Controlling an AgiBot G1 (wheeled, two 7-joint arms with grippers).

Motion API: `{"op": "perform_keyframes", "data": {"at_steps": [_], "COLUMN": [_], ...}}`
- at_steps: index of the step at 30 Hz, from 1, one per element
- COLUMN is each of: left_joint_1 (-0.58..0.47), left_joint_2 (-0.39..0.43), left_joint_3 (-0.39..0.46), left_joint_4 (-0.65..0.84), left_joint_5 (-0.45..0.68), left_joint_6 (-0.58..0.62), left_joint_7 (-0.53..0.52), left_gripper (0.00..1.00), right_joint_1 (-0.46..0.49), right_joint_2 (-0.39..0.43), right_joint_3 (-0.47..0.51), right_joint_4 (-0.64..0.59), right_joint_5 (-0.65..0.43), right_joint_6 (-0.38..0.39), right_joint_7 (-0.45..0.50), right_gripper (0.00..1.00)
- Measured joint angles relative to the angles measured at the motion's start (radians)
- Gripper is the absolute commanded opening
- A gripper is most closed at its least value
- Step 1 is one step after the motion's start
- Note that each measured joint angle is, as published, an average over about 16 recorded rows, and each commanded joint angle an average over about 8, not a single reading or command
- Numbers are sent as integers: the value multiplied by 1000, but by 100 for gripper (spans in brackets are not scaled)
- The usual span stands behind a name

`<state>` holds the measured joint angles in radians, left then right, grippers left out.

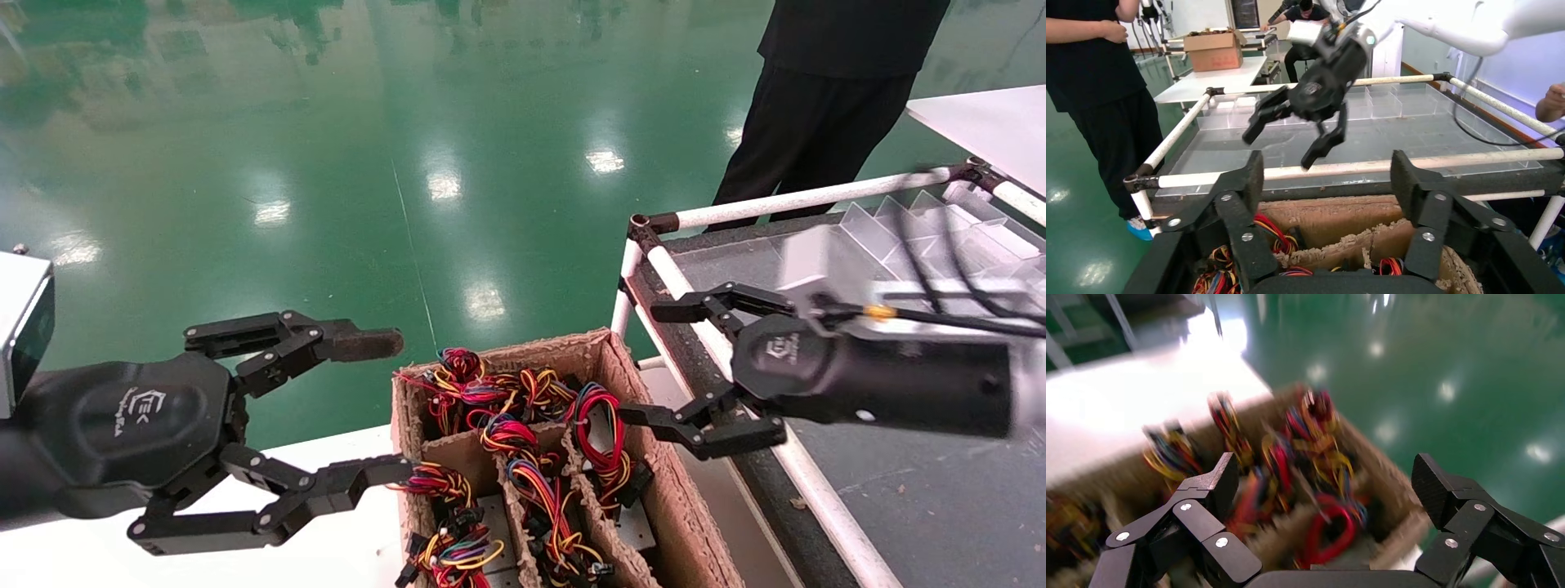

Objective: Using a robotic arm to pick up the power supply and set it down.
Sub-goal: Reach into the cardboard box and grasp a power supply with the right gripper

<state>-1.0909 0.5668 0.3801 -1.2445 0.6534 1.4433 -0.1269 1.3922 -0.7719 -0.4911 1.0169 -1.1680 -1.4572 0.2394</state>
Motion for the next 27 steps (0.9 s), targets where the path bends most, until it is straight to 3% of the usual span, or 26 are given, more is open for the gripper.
{"op": "perform_keyframes", "data": {"at_steps": [4, 12, 13, 27], "left_joint_1": [0, 0, 0, 0], "left_joint_2": [0, 0, 0, 0], "left_joint_3": [0, 0, 0, 0], "left_joint_4": [0, 0, 0, 0], "left_joint_5": [0, 0, 0, 0], "left_joint_6": [0, 0, 0, 0], "left_joint_7": [0, 0, 0, 0], "left_gripper": [100, 100, 100, 100], "right_joint_1": [98, 204, 210, 252], "right_joint_2": [-60, -165, -175, -276], "right_joint_3": [-67, -147, -151, -171], "right_joint_4": [-93, -278, -299, -544], "right_joint_5": [-111, -235, -241, -278], "right_joint_6": [-34, -68, -66, -26], "right_joint_7": [-15, -124, -140, -285], "right_gripper": [98, 3, 0, 0]}}
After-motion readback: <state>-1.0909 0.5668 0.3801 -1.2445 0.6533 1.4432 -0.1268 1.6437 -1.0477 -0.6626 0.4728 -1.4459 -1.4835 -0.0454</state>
